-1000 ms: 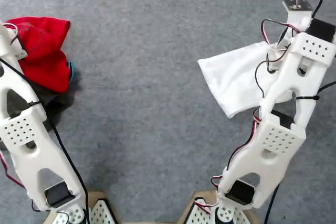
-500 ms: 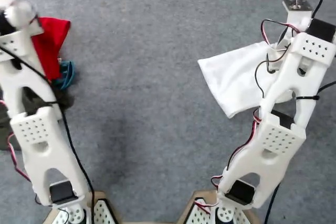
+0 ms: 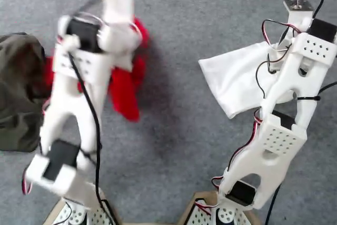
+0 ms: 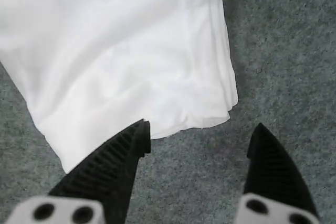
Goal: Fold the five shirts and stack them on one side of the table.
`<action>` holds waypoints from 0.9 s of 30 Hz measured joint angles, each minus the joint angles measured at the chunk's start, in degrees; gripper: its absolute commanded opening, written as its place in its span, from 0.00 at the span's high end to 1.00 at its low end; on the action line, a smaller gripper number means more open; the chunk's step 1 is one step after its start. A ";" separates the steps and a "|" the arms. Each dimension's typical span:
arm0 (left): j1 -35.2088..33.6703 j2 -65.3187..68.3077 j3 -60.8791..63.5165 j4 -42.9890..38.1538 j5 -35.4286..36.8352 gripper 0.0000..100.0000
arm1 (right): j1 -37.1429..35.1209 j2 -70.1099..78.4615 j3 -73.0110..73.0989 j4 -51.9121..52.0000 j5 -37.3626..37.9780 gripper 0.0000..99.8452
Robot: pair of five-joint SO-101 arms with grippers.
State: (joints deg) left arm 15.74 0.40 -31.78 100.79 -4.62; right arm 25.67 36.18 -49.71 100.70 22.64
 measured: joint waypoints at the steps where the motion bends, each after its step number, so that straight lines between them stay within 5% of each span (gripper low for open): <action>1: 2.02 -2.29 3.96 -0.09 -1.76 0.97 | 0.00 0.00 0.00 0.00 0.00 0.70; 6: 7.91 -13.36 23.65 -0.44 -13.36 0.97 | -0.26 0.00 0.00 0.00 0.00 0.70; 13: 4.04 -31.21 44.31 -0.44 -31.12 0.97 | -4.22 -0.26 0.00 0.00 0.00 0.70; 17: 3.16 -43.96 52.13 -0.44 -39.12 0.81 | -10.29 -3.78 0.00 0.00 0.00 0.70; 21: 2.90 -57.05 57.93 -0.35 -38.42 0.74 | -19.43 -5.54 0.00 0.00 0.00 0.70; 27: -2.64 -68.66 59.43 -0.09 -27.52 0.74 | -35.16 -5.10 0.00 0.00 -2.90 0.70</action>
State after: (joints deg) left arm 13.10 -68.26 27.65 100.70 -32.13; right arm -9.49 31.08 -49.71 100.70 19.74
